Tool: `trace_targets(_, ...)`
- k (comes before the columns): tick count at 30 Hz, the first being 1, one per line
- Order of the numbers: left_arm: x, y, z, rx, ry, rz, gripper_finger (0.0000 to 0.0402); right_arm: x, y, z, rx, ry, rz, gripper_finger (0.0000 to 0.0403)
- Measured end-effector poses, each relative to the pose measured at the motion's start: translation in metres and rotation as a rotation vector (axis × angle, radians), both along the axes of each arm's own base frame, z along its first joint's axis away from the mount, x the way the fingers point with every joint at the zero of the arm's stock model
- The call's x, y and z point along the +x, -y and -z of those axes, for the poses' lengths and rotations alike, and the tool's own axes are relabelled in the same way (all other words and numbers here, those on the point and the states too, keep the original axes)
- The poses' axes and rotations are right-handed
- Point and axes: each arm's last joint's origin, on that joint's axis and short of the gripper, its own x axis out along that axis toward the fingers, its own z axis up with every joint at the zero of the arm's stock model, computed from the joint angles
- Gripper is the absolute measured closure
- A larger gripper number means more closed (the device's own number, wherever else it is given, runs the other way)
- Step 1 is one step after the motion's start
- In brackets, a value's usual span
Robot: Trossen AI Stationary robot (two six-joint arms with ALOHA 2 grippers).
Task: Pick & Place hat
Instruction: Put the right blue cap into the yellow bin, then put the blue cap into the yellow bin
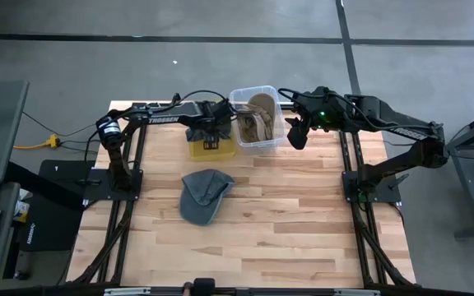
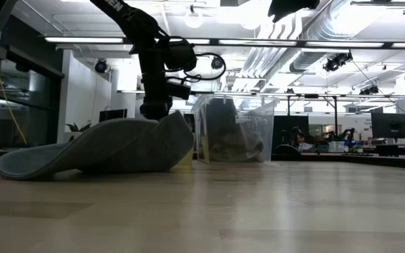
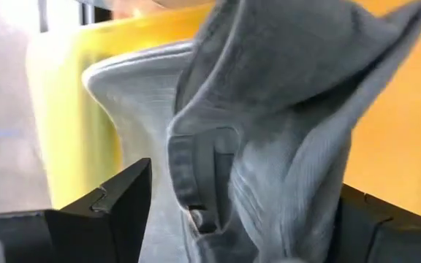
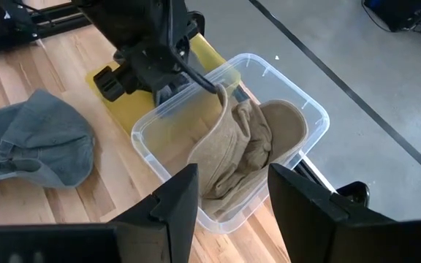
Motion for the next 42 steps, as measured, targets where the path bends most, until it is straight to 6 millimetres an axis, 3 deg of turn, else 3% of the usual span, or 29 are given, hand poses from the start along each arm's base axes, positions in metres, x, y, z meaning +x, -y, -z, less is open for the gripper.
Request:
trace_targets(8, 0.003, 0.011, 0.000, -0.067, 0.010, 0.017, 0.0119, 0.000, 0.000, 0.000, -0.004, -0.002, 0.001, 0.0242)
trace_targets(14, 0.004, 0.012, -0.019, -0.130, 0.007, -0.003, 0.0119, 0.000, 0.000, 0.000, -0.012, -0.008, -0.002, 0.0242)
trace_targets(23, 0.001, 0.023, -0.050, -0.461, 0.046, -0.019, 0.0119, 0.000, 0.000, 0.000, -0.040, -0.030, -0.029, 0.0242)
trace_targets(32, 0.002, 0.030, -0.074, -0.675, 0.120, -0.116, 0.0119, 0.001, -0.003, 0.001, -0.061, -0.084, -0.226, 0.0242)
trace_targets(42, 0.002, 0.069, -0.102, -0.735, 0.194, -0.100, 0.0119, -0.008, -0.008, 0.011, 0.018, -0.220, -0.338, 0.0242)
